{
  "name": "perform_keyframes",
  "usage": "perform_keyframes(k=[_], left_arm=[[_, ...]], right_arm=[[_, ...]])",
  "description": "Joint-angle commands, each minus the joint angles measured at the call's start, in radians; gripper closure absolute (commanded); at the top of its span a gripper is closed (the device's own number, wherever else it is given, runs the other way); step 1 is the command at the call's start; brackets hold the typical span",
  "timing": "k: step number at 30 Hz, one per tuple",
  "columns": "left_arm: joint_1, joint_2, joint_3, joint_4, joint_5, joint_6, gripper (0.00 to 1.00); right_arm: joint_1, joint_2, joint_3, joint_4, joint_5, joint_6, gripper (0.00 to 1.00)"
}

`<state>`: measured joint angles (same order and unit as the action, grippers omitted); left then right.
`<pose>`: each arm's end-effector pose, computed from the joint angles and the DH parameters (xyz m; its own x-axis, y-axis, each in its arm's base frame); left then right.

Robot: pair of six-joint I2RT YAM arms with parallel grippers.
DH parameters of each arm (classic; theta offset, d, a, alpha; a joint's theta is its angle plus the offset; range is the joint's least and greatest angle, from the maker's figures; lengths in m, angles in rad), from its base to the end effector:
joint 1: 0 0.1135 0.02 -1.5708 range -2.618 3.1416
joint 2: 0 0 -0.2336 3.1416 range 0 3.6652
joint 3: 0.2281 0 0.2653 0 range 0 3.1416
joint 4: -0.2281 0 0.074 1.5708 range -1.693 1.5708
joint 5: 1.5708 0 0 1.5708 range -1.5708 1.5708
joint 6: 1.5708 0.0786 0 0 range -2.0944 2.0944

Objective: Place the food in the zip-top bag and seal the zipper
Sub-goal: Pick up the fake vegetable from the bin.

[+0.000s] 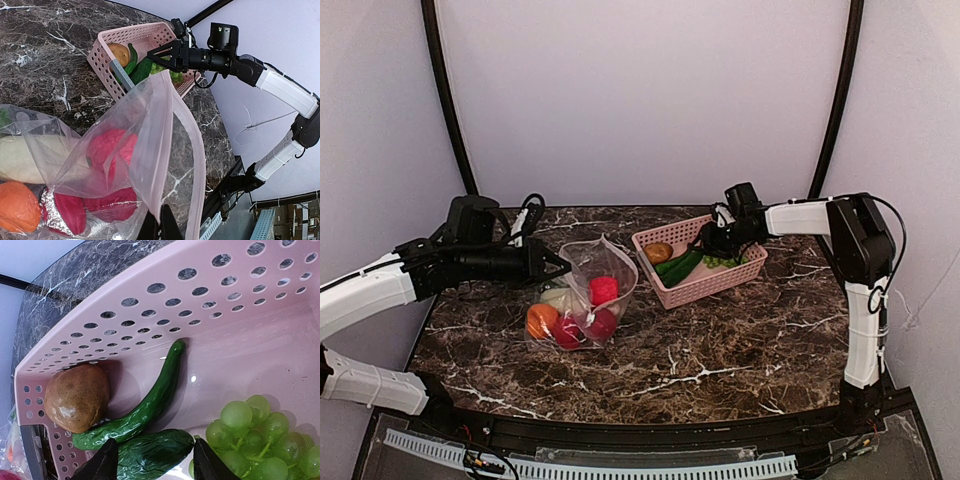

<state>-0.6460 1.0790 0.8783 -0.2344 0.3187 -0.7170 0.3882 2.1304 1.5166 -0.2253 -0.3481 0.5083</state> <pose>0.2325 -0.2061 0.2640 -0.7785 -0.1946 -0.5968 0.3808 0.6094 -0.6954 0.4421 0.2098 0.1016 -0.8775 0.1355 -0.4601 -0.1599 0.8218 0.5469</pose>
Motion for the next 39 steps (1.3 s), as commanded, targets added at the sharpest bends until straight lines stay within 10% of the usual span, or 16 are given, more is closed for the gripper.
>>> perform_keyframes(k=[1,20,39], left_arm=[[0.008,0.002,0.017,0.003,0.008,0.018,0.99],[0.009,0.001,0.016,0.001,0.008,0.018,0.99],[0.01,-0.038,0.011,-0.005,0.007,-0.004,0.99]], right_arm=[[0.009,0.02,0.006,0.018,-0.025,0.011,0.51],[0.04,0.097,0.09,-0.062,0.055,0.038,0.53],[0.051,-0.116,0.058,-0.048,0.163,0.09,0.88]])
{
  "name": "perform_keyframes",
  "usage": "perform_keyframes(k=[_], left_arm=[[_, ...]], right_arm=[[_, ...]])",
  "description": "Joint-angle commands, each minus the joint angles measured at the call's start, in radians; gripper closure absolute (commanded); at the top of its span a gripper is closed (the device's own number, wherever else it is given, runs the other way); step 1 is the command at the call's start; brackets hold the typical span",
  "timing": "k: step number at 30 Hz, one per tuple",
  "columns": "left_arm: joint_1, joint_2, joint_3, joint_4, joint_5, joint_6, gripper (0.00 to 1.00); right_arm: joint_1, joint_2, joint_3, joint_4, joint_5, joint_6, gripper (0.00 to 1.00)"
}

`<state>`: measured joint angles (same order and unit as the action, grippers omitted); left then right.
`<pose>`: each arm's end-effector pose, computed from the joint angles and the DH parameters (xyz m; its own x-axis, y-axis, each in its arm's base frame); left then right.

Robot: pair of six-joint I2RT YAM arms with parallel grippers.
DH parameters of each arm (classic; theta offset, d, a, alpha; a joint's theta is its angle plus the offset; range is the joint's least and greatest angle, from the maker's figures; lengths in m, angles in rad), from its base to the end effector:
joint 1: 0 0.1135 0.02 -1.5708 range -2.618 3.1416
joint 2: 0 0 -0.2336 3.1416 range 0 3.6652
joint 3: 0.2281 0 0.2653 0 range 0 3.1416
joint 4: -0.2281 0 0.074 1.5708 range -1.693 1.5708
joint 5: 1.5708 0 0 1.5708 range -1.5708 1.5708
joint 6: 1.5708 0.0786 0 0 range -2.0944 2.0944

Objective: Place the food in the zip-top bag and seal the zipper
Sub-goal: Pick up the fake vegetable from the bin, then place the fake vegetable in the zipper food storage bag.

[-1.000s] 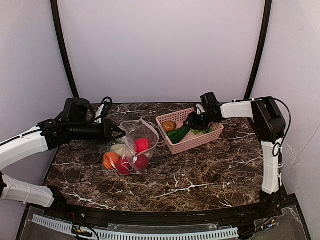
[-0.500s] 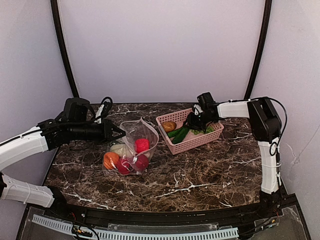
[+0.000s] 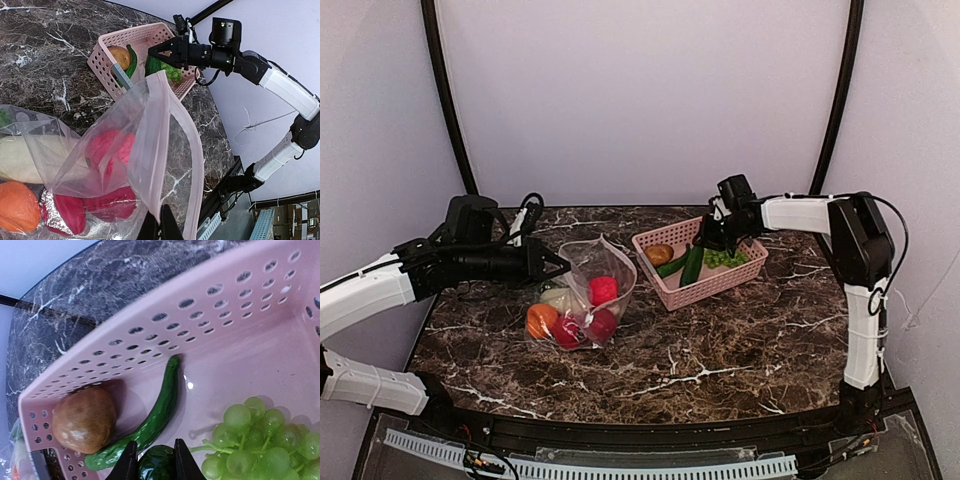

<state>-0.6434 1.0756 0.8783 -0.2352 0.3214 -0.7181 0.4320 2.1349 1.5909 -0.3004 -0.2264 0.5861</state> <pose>0.2324 -0.2053 0.2649 -0.7780 -0.1969 -0.5966 0.3808 0.6075 -0.6971 0.4440 0.2241 0.1159 -0.8661 0.1942 -0.4605 -0.0772 0.8584 0.5072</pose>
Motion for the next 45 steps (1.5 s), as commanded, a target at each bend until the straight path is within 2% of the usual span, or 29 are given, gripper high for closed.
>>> perform_keyframes(k=[1,14,24,33,45], left_arm=[[0.007,-0.035,0.012,-0.002,0.011,-0.004,0.99],[0.007,-0.016,0.085,0.026,0.099,0.001,0.99],[-0.001,0.032,0.142,0.044,0.165,-0.003,0.99],[-0.036,0.032,0.152,0.056,0.15,-0.024,0.99],[-0.091,0.036,0.17,0.069,0.113,-0.046,0.99]], right_arm=[[0.006,-0.144,-0.025,0.032,0.047,0.013,0.88],[0.026,-0.48,-0.145,0.076,0.087,-0.012,0.88],[0.212,-0.678,-0.269,0.145,0.165,0.037,0.88],[0.369,-0.741,-0.291,0.272,0.273,0.045,0.88],[0.56,-0.708,-0.3,0.443,0.46,-0.112,0.88]])
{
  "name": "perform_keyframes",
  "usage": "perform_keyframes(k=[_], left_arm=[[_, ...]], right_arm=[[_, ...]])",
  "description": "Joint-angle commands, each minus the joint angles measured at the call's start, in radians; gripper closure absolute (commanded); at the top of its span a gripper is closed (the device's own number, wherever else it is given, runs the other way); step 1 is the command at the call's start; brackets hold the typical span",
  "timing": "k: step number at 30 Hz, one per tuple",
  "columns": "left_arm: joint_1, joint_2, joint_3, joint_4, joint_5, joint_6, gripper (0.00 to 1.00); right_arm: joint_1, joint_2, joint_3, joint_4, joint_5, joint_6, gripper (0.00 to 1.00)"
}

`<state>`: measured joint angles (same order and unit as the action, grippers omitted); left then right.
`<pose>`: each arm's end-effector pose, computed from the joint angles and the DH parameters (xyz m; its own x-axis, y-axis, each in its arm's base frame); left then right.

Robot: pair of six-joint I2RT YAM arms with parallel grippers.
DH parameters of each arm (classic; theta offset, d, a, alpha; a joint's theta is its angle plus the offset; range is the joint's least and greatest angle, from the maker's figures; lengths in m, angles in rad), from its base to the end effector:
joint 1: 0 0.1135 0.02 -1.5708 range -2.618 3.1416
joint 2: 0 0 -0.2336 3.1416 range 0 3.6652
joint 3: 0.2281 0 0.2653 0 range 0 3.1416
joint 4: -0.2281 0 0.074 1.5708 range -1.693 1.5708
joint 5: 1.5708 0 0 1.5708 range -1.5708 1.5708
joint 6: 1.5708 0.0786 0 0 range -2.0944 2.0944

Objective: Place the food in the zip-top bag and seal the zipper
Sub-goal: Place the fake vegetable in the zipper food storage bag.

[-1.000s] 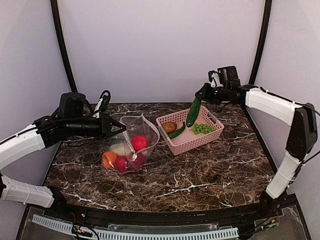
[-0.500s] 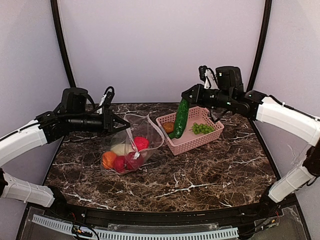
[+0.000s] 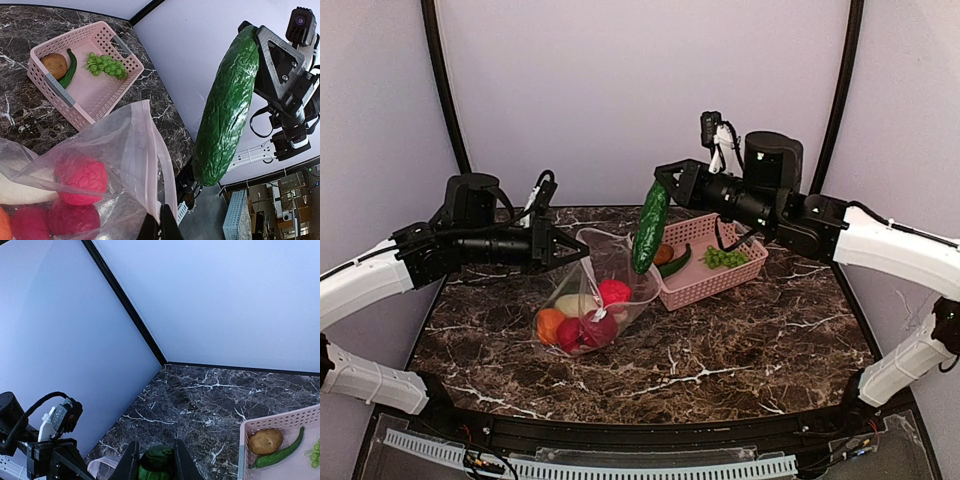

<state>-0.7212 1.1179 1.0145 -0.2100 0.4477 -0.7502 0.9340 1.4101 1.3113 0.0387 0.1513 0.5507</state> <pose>0.2170 -0.2361 0.3119 -0.7860 -0.1273 -0.6049 0.5038 0.4351 -0.7462 0.2457 0.3123 0.3692 -0.3995 0.3298 -0.8554 -0.5824 0.6293 0.5146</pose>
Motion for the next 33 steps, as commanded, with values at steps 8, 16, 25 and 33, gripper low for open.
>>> perform_keyframes(k=[8,16,25,33], left_arm=[[-0.018,-0.006,0.042,0.066,-0.035,-0.027,0.99],[-0.017,-0.008,0.044,0.075,-0.046,-0.028,0.99],[-0.018,-0.007,0.039,0.077,-0.039,-0.023,0.99],[-0.017,-0.007,0.033,0.081,-0.032,-0.019,0.99]], right_arm=[[0.183,0.072,-0.073,0.21,0.175,-0.226,0.88],[0.223,0.087,-0.127,0.25,0.107,-0.254,0.86],[0.224,0.139,-0.092,0.124,0.015,-0.236,0.76],[0.224,0.164,-0.059,0.073,-0.02,-0.248,0.53]])
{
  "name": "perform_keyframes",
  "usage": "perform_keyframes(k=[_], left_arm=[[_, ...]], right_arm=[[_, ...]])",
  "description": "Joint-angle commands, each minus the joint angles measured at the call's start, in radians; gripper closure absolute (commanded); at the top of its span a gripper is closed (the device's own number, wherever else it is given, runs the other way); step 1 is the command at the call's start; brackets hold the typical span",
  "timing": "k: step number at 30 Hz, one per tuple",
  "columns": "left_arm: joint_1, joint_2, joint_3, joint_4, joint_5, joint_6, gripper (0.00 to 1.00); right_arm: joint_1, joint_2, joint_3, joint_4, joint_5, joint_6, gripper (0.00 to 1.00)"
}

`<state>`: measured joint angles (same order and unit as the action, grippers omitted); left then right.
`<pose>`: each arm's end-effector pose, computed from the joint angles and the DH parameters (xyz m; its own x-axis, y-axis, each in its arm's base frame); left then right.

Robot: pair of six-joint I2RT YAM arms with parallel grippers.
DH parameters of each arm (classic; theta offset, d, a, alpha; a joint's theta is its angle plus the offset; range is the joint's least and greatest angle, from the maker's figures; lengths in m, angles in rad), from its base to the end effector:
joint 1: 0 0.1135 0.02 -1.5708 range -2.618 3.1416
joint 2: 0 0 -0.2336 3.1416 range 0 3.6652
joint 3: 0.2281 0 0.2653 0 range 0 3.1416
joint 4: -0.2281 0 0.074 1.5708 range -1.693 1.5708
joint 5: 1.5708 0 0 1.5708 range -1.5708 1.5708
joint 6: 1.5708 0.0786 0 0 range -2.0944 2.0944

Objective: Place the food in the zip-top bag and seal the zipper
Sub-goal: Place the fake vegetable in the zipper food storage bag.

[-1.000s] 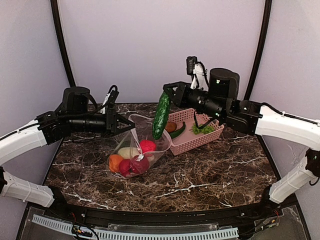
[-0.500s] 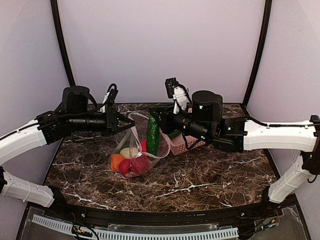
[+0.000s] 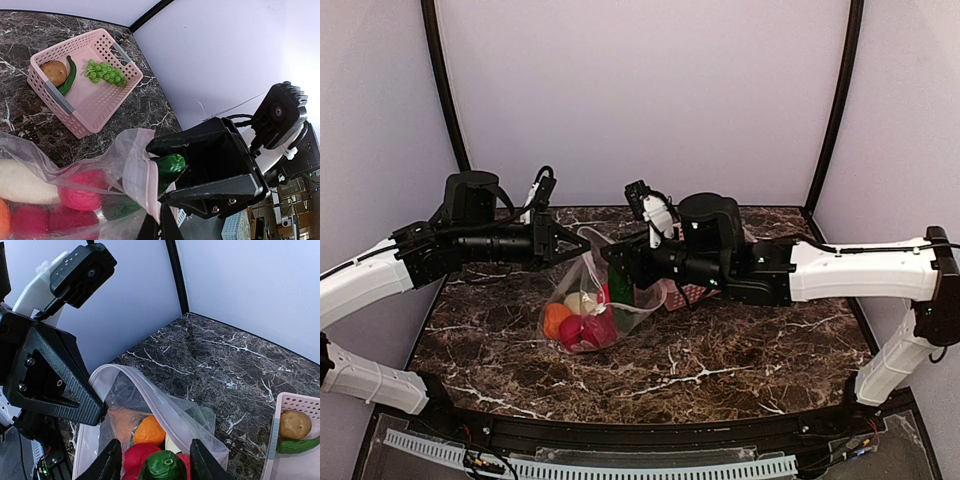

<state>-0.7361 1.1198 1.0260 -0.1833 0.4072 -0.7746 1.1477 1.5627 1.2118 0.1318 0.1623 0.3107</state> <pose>0.2175 -0.2391 0.3193 -0.7736 -0.1658 -0.6117 0.5006 0.4320 -0.7502 0.1879 0.3863 0.2817 -0.3403 -0.0208 -0.9401 -0.7678 0.5833 0.2650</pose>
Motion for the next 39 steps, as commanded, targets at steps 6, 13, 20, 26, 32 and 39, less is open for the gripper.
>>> perform_keyframes(k=[6,13,20,26,32,39], left_arm=[[-0.002,-0.015,0.019,0.047,0.006,0.012,0.99],[-0.001,-0.027,0.019,0.031,-0.008,0.023,0.99],[-0.001,-0.031,0.015,0.031,-0.013,0.021,0.99],[-0.002,-0.034,0.0,0.043,-0.012,0.013,0.99],[-0.002,-0.041,-0.012,0.048,-0.013,0.006,0.99],[-0.002,-0.043,-0.015,0.043,-0.019,0.007,0.99]], right_arm=[[0.012,0.003,0.062,-0.052,-0.03,-0.022,0.36],[0.013,-0.078,0.043,-0.117,0.049,0.002,0.25],[0.011,-0.15,0.032,-0.298,0.148,0.118,0.22],[0.01,-0.201,0.024,-0.438,0.167,0.2,0.22],[-0.038,-0.182,0.034,-0.534,0.084,0.267,0.27],[-0.061,-0.147,0.063,-0.534,0.002,0.269,0.37]])
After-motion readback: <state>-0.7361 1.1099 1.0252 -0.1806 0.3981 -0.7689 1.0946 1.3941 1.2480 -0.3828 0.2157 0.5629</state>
